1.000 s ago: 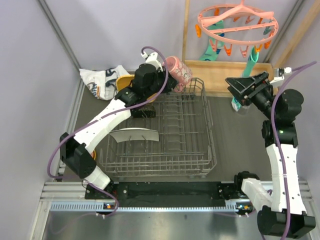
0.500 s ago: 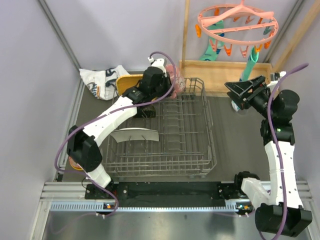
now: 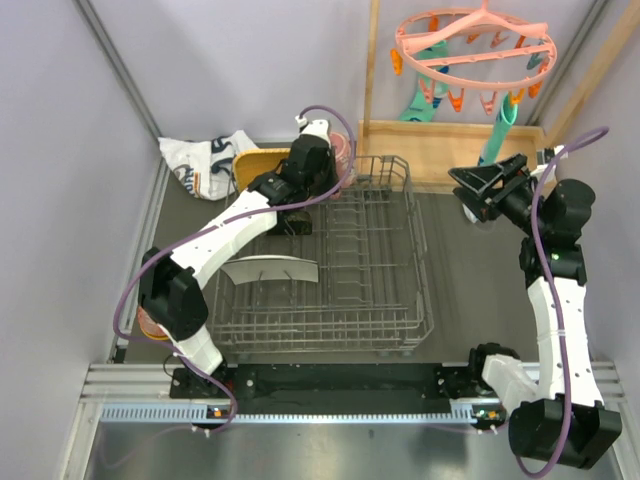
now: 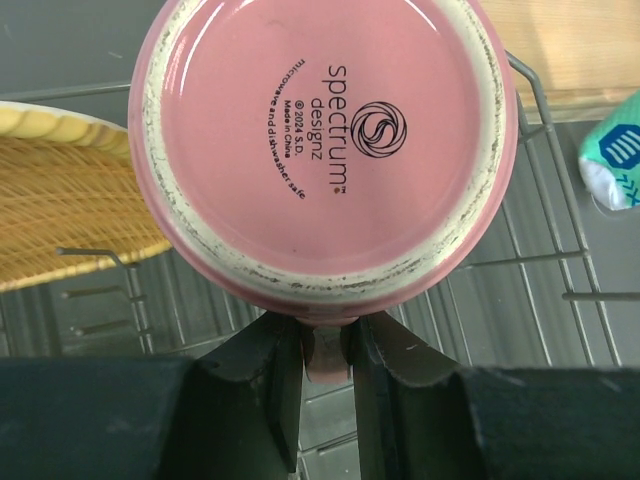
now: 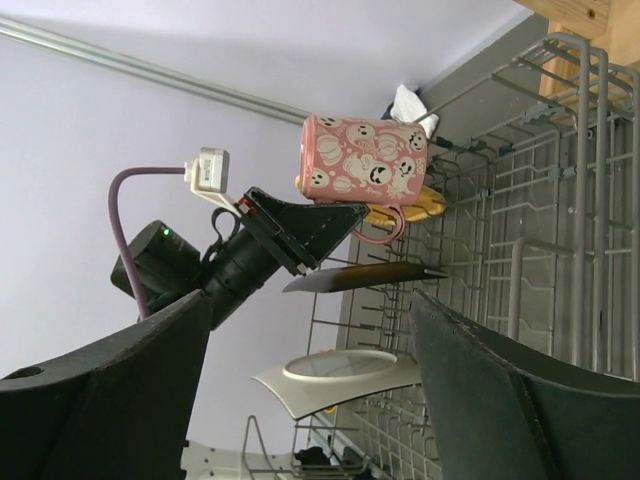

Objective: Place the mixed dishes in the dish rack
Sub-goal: Place the cup upside down on the dish rack

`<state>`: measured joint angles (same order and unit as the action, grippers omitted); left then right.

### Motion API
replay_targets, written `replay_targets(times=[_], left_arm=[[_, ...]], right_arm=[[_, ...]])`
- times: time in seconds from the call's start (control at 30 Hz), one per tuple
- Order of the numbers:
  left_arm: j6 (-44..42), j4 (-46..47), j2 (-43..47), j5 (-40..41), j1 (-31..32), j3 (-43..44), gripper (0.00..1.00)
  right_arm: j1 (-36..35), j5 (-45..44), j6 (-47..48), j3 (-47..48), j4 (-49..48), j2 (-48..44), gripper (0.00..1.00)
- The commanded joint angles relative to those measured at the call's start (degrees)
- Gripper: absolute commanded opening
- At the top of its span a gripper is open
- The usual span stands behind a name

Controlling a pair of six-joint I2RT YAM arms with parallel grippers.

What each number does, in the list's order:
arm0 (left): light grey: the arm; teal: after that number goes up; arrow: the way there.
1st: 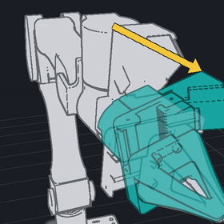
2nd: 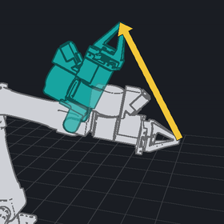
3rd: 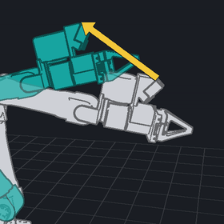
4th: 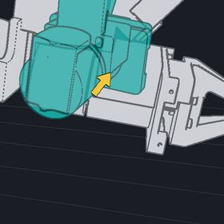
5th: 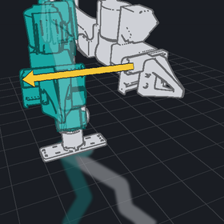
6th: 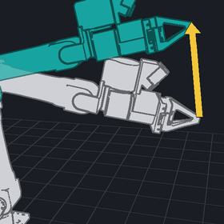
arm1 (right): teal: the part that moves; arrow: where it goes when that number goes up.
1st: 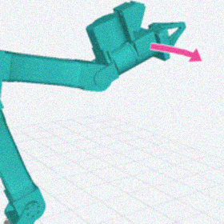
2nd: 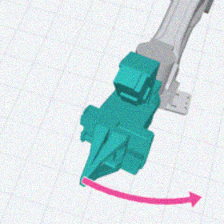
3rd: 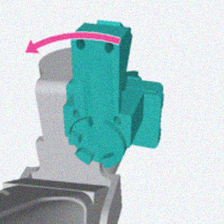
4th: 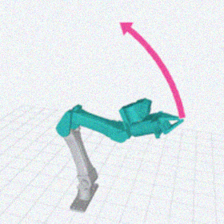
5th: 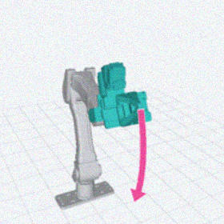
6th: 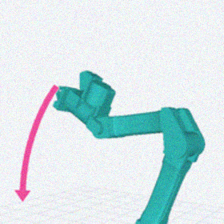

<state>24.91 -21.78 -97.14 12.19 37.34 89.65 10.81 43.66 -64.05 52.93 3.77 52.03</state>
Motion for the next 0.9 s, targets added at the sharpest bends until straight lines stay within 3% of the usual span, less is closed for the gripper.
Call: replay_targets(times=[0.0,0.87], left_arm=[[-1.0,5.3,-0.1,2.8,0.2,4.9,0.00],[9.5,-6.0,-2.0,13.4,2.9,4.9,0.00]], right_arm=[[0.9,1.0,0.9,0.1,-2.5,0.1,0.79],[0.9,1.4,2.2,-0.3,-0.2,-0.6,0.79]])
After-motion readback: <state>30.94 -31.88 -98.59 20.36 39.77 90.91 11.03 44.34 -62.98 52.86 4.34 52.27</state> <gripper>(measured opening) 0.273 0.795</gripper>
